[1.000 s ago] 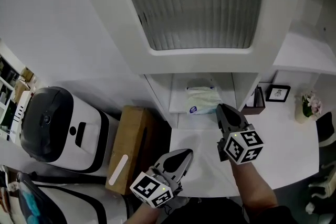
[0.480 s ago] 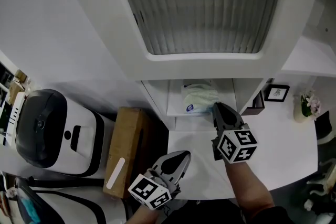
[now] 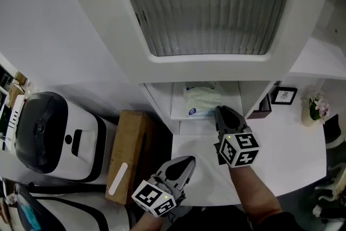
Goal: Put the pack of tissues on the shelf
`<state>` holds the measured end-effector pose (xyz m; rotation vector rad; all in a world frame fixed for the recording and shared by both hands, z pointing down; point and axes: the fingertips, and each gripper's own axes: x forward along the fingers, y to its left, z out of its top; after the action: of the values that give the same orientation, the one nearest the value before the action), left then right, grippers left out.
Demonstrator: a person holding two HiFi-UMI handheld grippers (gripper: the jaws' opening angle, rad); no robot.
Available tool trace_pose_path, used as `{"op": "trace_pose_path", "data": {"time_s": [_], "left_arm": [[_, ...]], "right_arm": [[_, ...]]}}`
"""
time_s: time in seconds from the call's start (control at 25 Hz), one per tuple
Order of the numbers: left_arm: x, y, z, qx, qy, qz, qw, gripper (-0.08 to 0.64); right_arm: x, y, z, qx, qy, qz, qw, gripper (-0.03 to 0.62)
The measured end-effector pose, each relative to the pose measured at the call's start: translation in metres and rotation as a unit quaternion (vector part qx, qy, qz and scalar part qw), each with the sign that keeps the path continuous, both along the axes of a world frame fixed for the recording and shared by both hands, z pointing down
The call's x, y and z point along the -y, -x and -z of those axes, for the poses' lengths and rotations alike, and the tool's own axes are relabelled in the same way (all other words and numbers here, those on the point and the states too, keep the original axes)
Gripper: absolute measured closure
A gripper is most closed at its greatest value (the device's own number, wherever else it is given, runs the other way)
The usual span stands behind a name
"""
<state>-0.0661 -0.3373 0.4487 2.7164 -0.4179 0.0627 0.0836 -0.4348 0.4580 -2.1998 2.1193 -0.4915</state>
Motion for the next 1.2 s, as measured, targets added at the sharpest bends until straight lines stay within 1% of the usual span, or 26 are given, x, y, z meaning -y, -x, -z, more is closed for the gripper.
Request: {"op": "trace_pose_path", "data": {"time_s": [0.16, 0.2, 0.24, 0.28, 0.48, 0.6, 0.64, 0.68, 0.8, 1.0, 1.2], "left_arm": [[-0.001, 0.001, 0.0, 0.001, -0.001, 0.003, 1.0, 0.555], [-0.002, 0.001, 0.001, 0.002, -0.001, 0.003, 1.0, 0.555], [-0.002, 0.001, 0.001, 0.002, -0.002, 0.003, 1.0, 0.555], [-0.003, 0.001, 0.002, 0.002, -0.003, 0.003, 1.0, 0.555], [-0.009, -0.002, 0.005, 0.001, -0.006, 0.007, 1.0, 0.555], [-0.015, -0.004, 0.005, 0.002, -0.008, 0.01, 0.9999, 0.555], [-0.017, -0.005, 0.006, 0.003, -0.009, 0.011, 0.9999, 0.555], [-0.019, -0.006, 0.007, 0.002, -0.009, 0.013, 0.9999, 0.555], [-0.023, -0.011, 0.01, 0.001, -0.015, 0.021, 0.9997, 0.555], [-0.038, -0.018, 0.015, 0.005, -0.021, 0.035, 0.9992, 0.555], [-0.059, -0.031, 0.015, 0.0, -0.02, 0.049, 0.9986, 0.555]], "right_arm": [[0.0, 0.002, 0.0, -0.003, 0.0, 0.006, 1.0, 0.579], [0.0, 0.002, 0.001, -0.005, -0.001, 0.007, 1.0, 0.565], [-0.001, 0.002, 0.001, -0.005, -0.002, 0.009, 1.0, 0.527], [-0.002, 0.002, 0.002, -0.003, -0.003, 0.01, 1.0, 0.515], [-0.016, -0.003, 0.01, 0.003, -0.013, 0.009, 1.0, 0.515], [-0.031, -0.008, 0.017, 0.006, -0.026, 0.008, 1.0, 0.517], [-0.035, -0.009, 0.02, 0.011, -0.033, 0.011, 0.999, 0.541], [-0.039, -0.009, 0.022, 0.019, -0.039, 0.017, 0.999, 0.569], [-0.052, -0.004, 0.028, 0.044, -0.049, 0.046, 0.997, 0.581], [-0.078, 0.009, 0.035, 0.043, -0.053, 0.098, 0.993, 0.583], [-0.109, 0.015, 0.034, 0.039, -0.041, 0.137, 0.989, 0.586]]}}
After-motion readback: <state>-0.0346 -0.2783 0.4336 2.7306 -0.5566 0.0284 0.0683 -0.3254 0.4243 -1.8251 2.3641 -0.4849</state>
